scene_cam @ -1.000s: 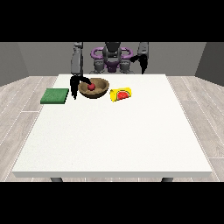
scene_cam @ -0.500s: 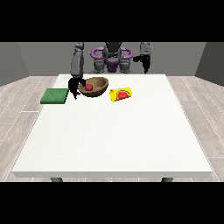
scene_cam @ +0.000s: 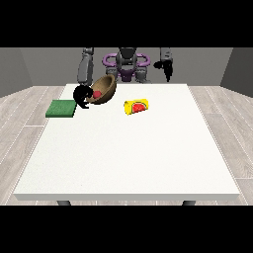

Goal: Pick the cup and pour the ball into the bowl, then pick the bowl and place it on the pad

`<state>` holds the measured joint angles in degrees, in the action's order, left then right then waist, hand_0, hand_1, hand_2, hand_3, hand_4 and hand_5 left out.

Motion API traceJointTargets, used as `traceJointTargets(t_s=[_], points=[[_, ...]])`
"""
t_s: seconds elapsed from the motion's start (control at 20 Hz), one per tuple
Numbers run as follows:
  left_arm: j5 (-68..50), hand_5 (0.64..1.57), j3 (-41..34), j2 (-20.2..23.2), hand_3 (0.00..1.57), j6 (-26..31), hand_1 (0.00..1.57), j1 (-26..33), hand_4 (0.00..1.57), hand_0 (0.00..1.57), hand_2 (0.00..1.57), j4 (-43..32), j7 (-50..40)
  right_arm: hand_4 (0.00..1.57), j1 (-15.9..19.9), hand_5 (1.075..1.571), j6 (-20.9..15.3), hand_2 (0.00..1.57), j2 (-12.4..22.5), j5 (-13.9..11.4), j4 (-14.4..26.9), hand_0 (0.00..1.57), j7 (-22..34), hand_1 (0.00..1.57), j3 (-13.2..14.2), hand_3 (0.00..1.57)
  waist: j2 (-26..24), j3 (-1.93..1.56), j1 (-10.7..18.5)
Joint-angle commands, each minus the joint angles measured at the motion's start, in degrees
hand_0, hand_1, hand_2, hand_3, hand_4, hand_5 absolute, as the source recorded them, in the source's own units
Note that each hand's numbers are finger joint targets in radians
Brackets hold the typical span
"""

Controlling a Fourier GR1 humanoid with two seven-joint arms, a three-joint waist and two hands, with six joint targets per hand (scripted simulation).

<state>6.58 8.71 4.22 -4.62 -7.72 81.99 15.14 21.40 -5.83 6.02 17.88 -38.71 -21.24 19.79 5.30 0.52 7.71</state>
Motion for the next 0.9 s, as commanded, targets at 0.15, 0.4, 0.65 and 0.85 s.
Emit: traceJointTargets(t_s=[0.15, 0.4, 0.65, 0.85], points=[[-0.39, 1.357, -3.17, -0.24, 0.00, -1.00, 0.00, 0.89, 1.15, 0.00, 0.00, -4.67, 0.22, 0.93, 2.71, 1.499, -2.78, 1.57, 6.75, -0.95, -2.71, 1.57, 12.95, 1.57, -1.82, 1.27, -4.68, -0.50, -5.16], [-1.86, 1.354, -5.15, 1.04, 0.00, 1.27, 0.00, -0.45, 1.16, 0.00, 0.00, -4.72, 1.20, 0.95, 5.49, 1.494, 1.29, 1.57, 14.04, 2.01, -3.21, 1.57, 17.59, 1.57, 1.01, 1.17, -2.66, -0.52, -4.42], [1.47, 1.344, -1.10, -2.66, 0.00, -1.48, 0.00, 1.89, 1.17, 0.00, 0.00, -2.52, -0.46, 0.94, 3.31, 1.489, 5.28, 1.57, 19.08, 3.29, -1.88, 1.57, 17.11, 1.57, 2.86, 1.11, -2.93, -0.53, -4.44], [1.28, 1.344, -2.79, -1.81, 0.00, -1.09, 0.00, 1.91, 1.18, 0.00, 0.00, -4.48, 4.98, 0.98, 5.49, 1.494, 9.89, 1.57, 24.45, 6.66, 0.55, 1.57, 19.95, 1.57, 5.97, 1.39, 0.18, -0.53, -3.58]])
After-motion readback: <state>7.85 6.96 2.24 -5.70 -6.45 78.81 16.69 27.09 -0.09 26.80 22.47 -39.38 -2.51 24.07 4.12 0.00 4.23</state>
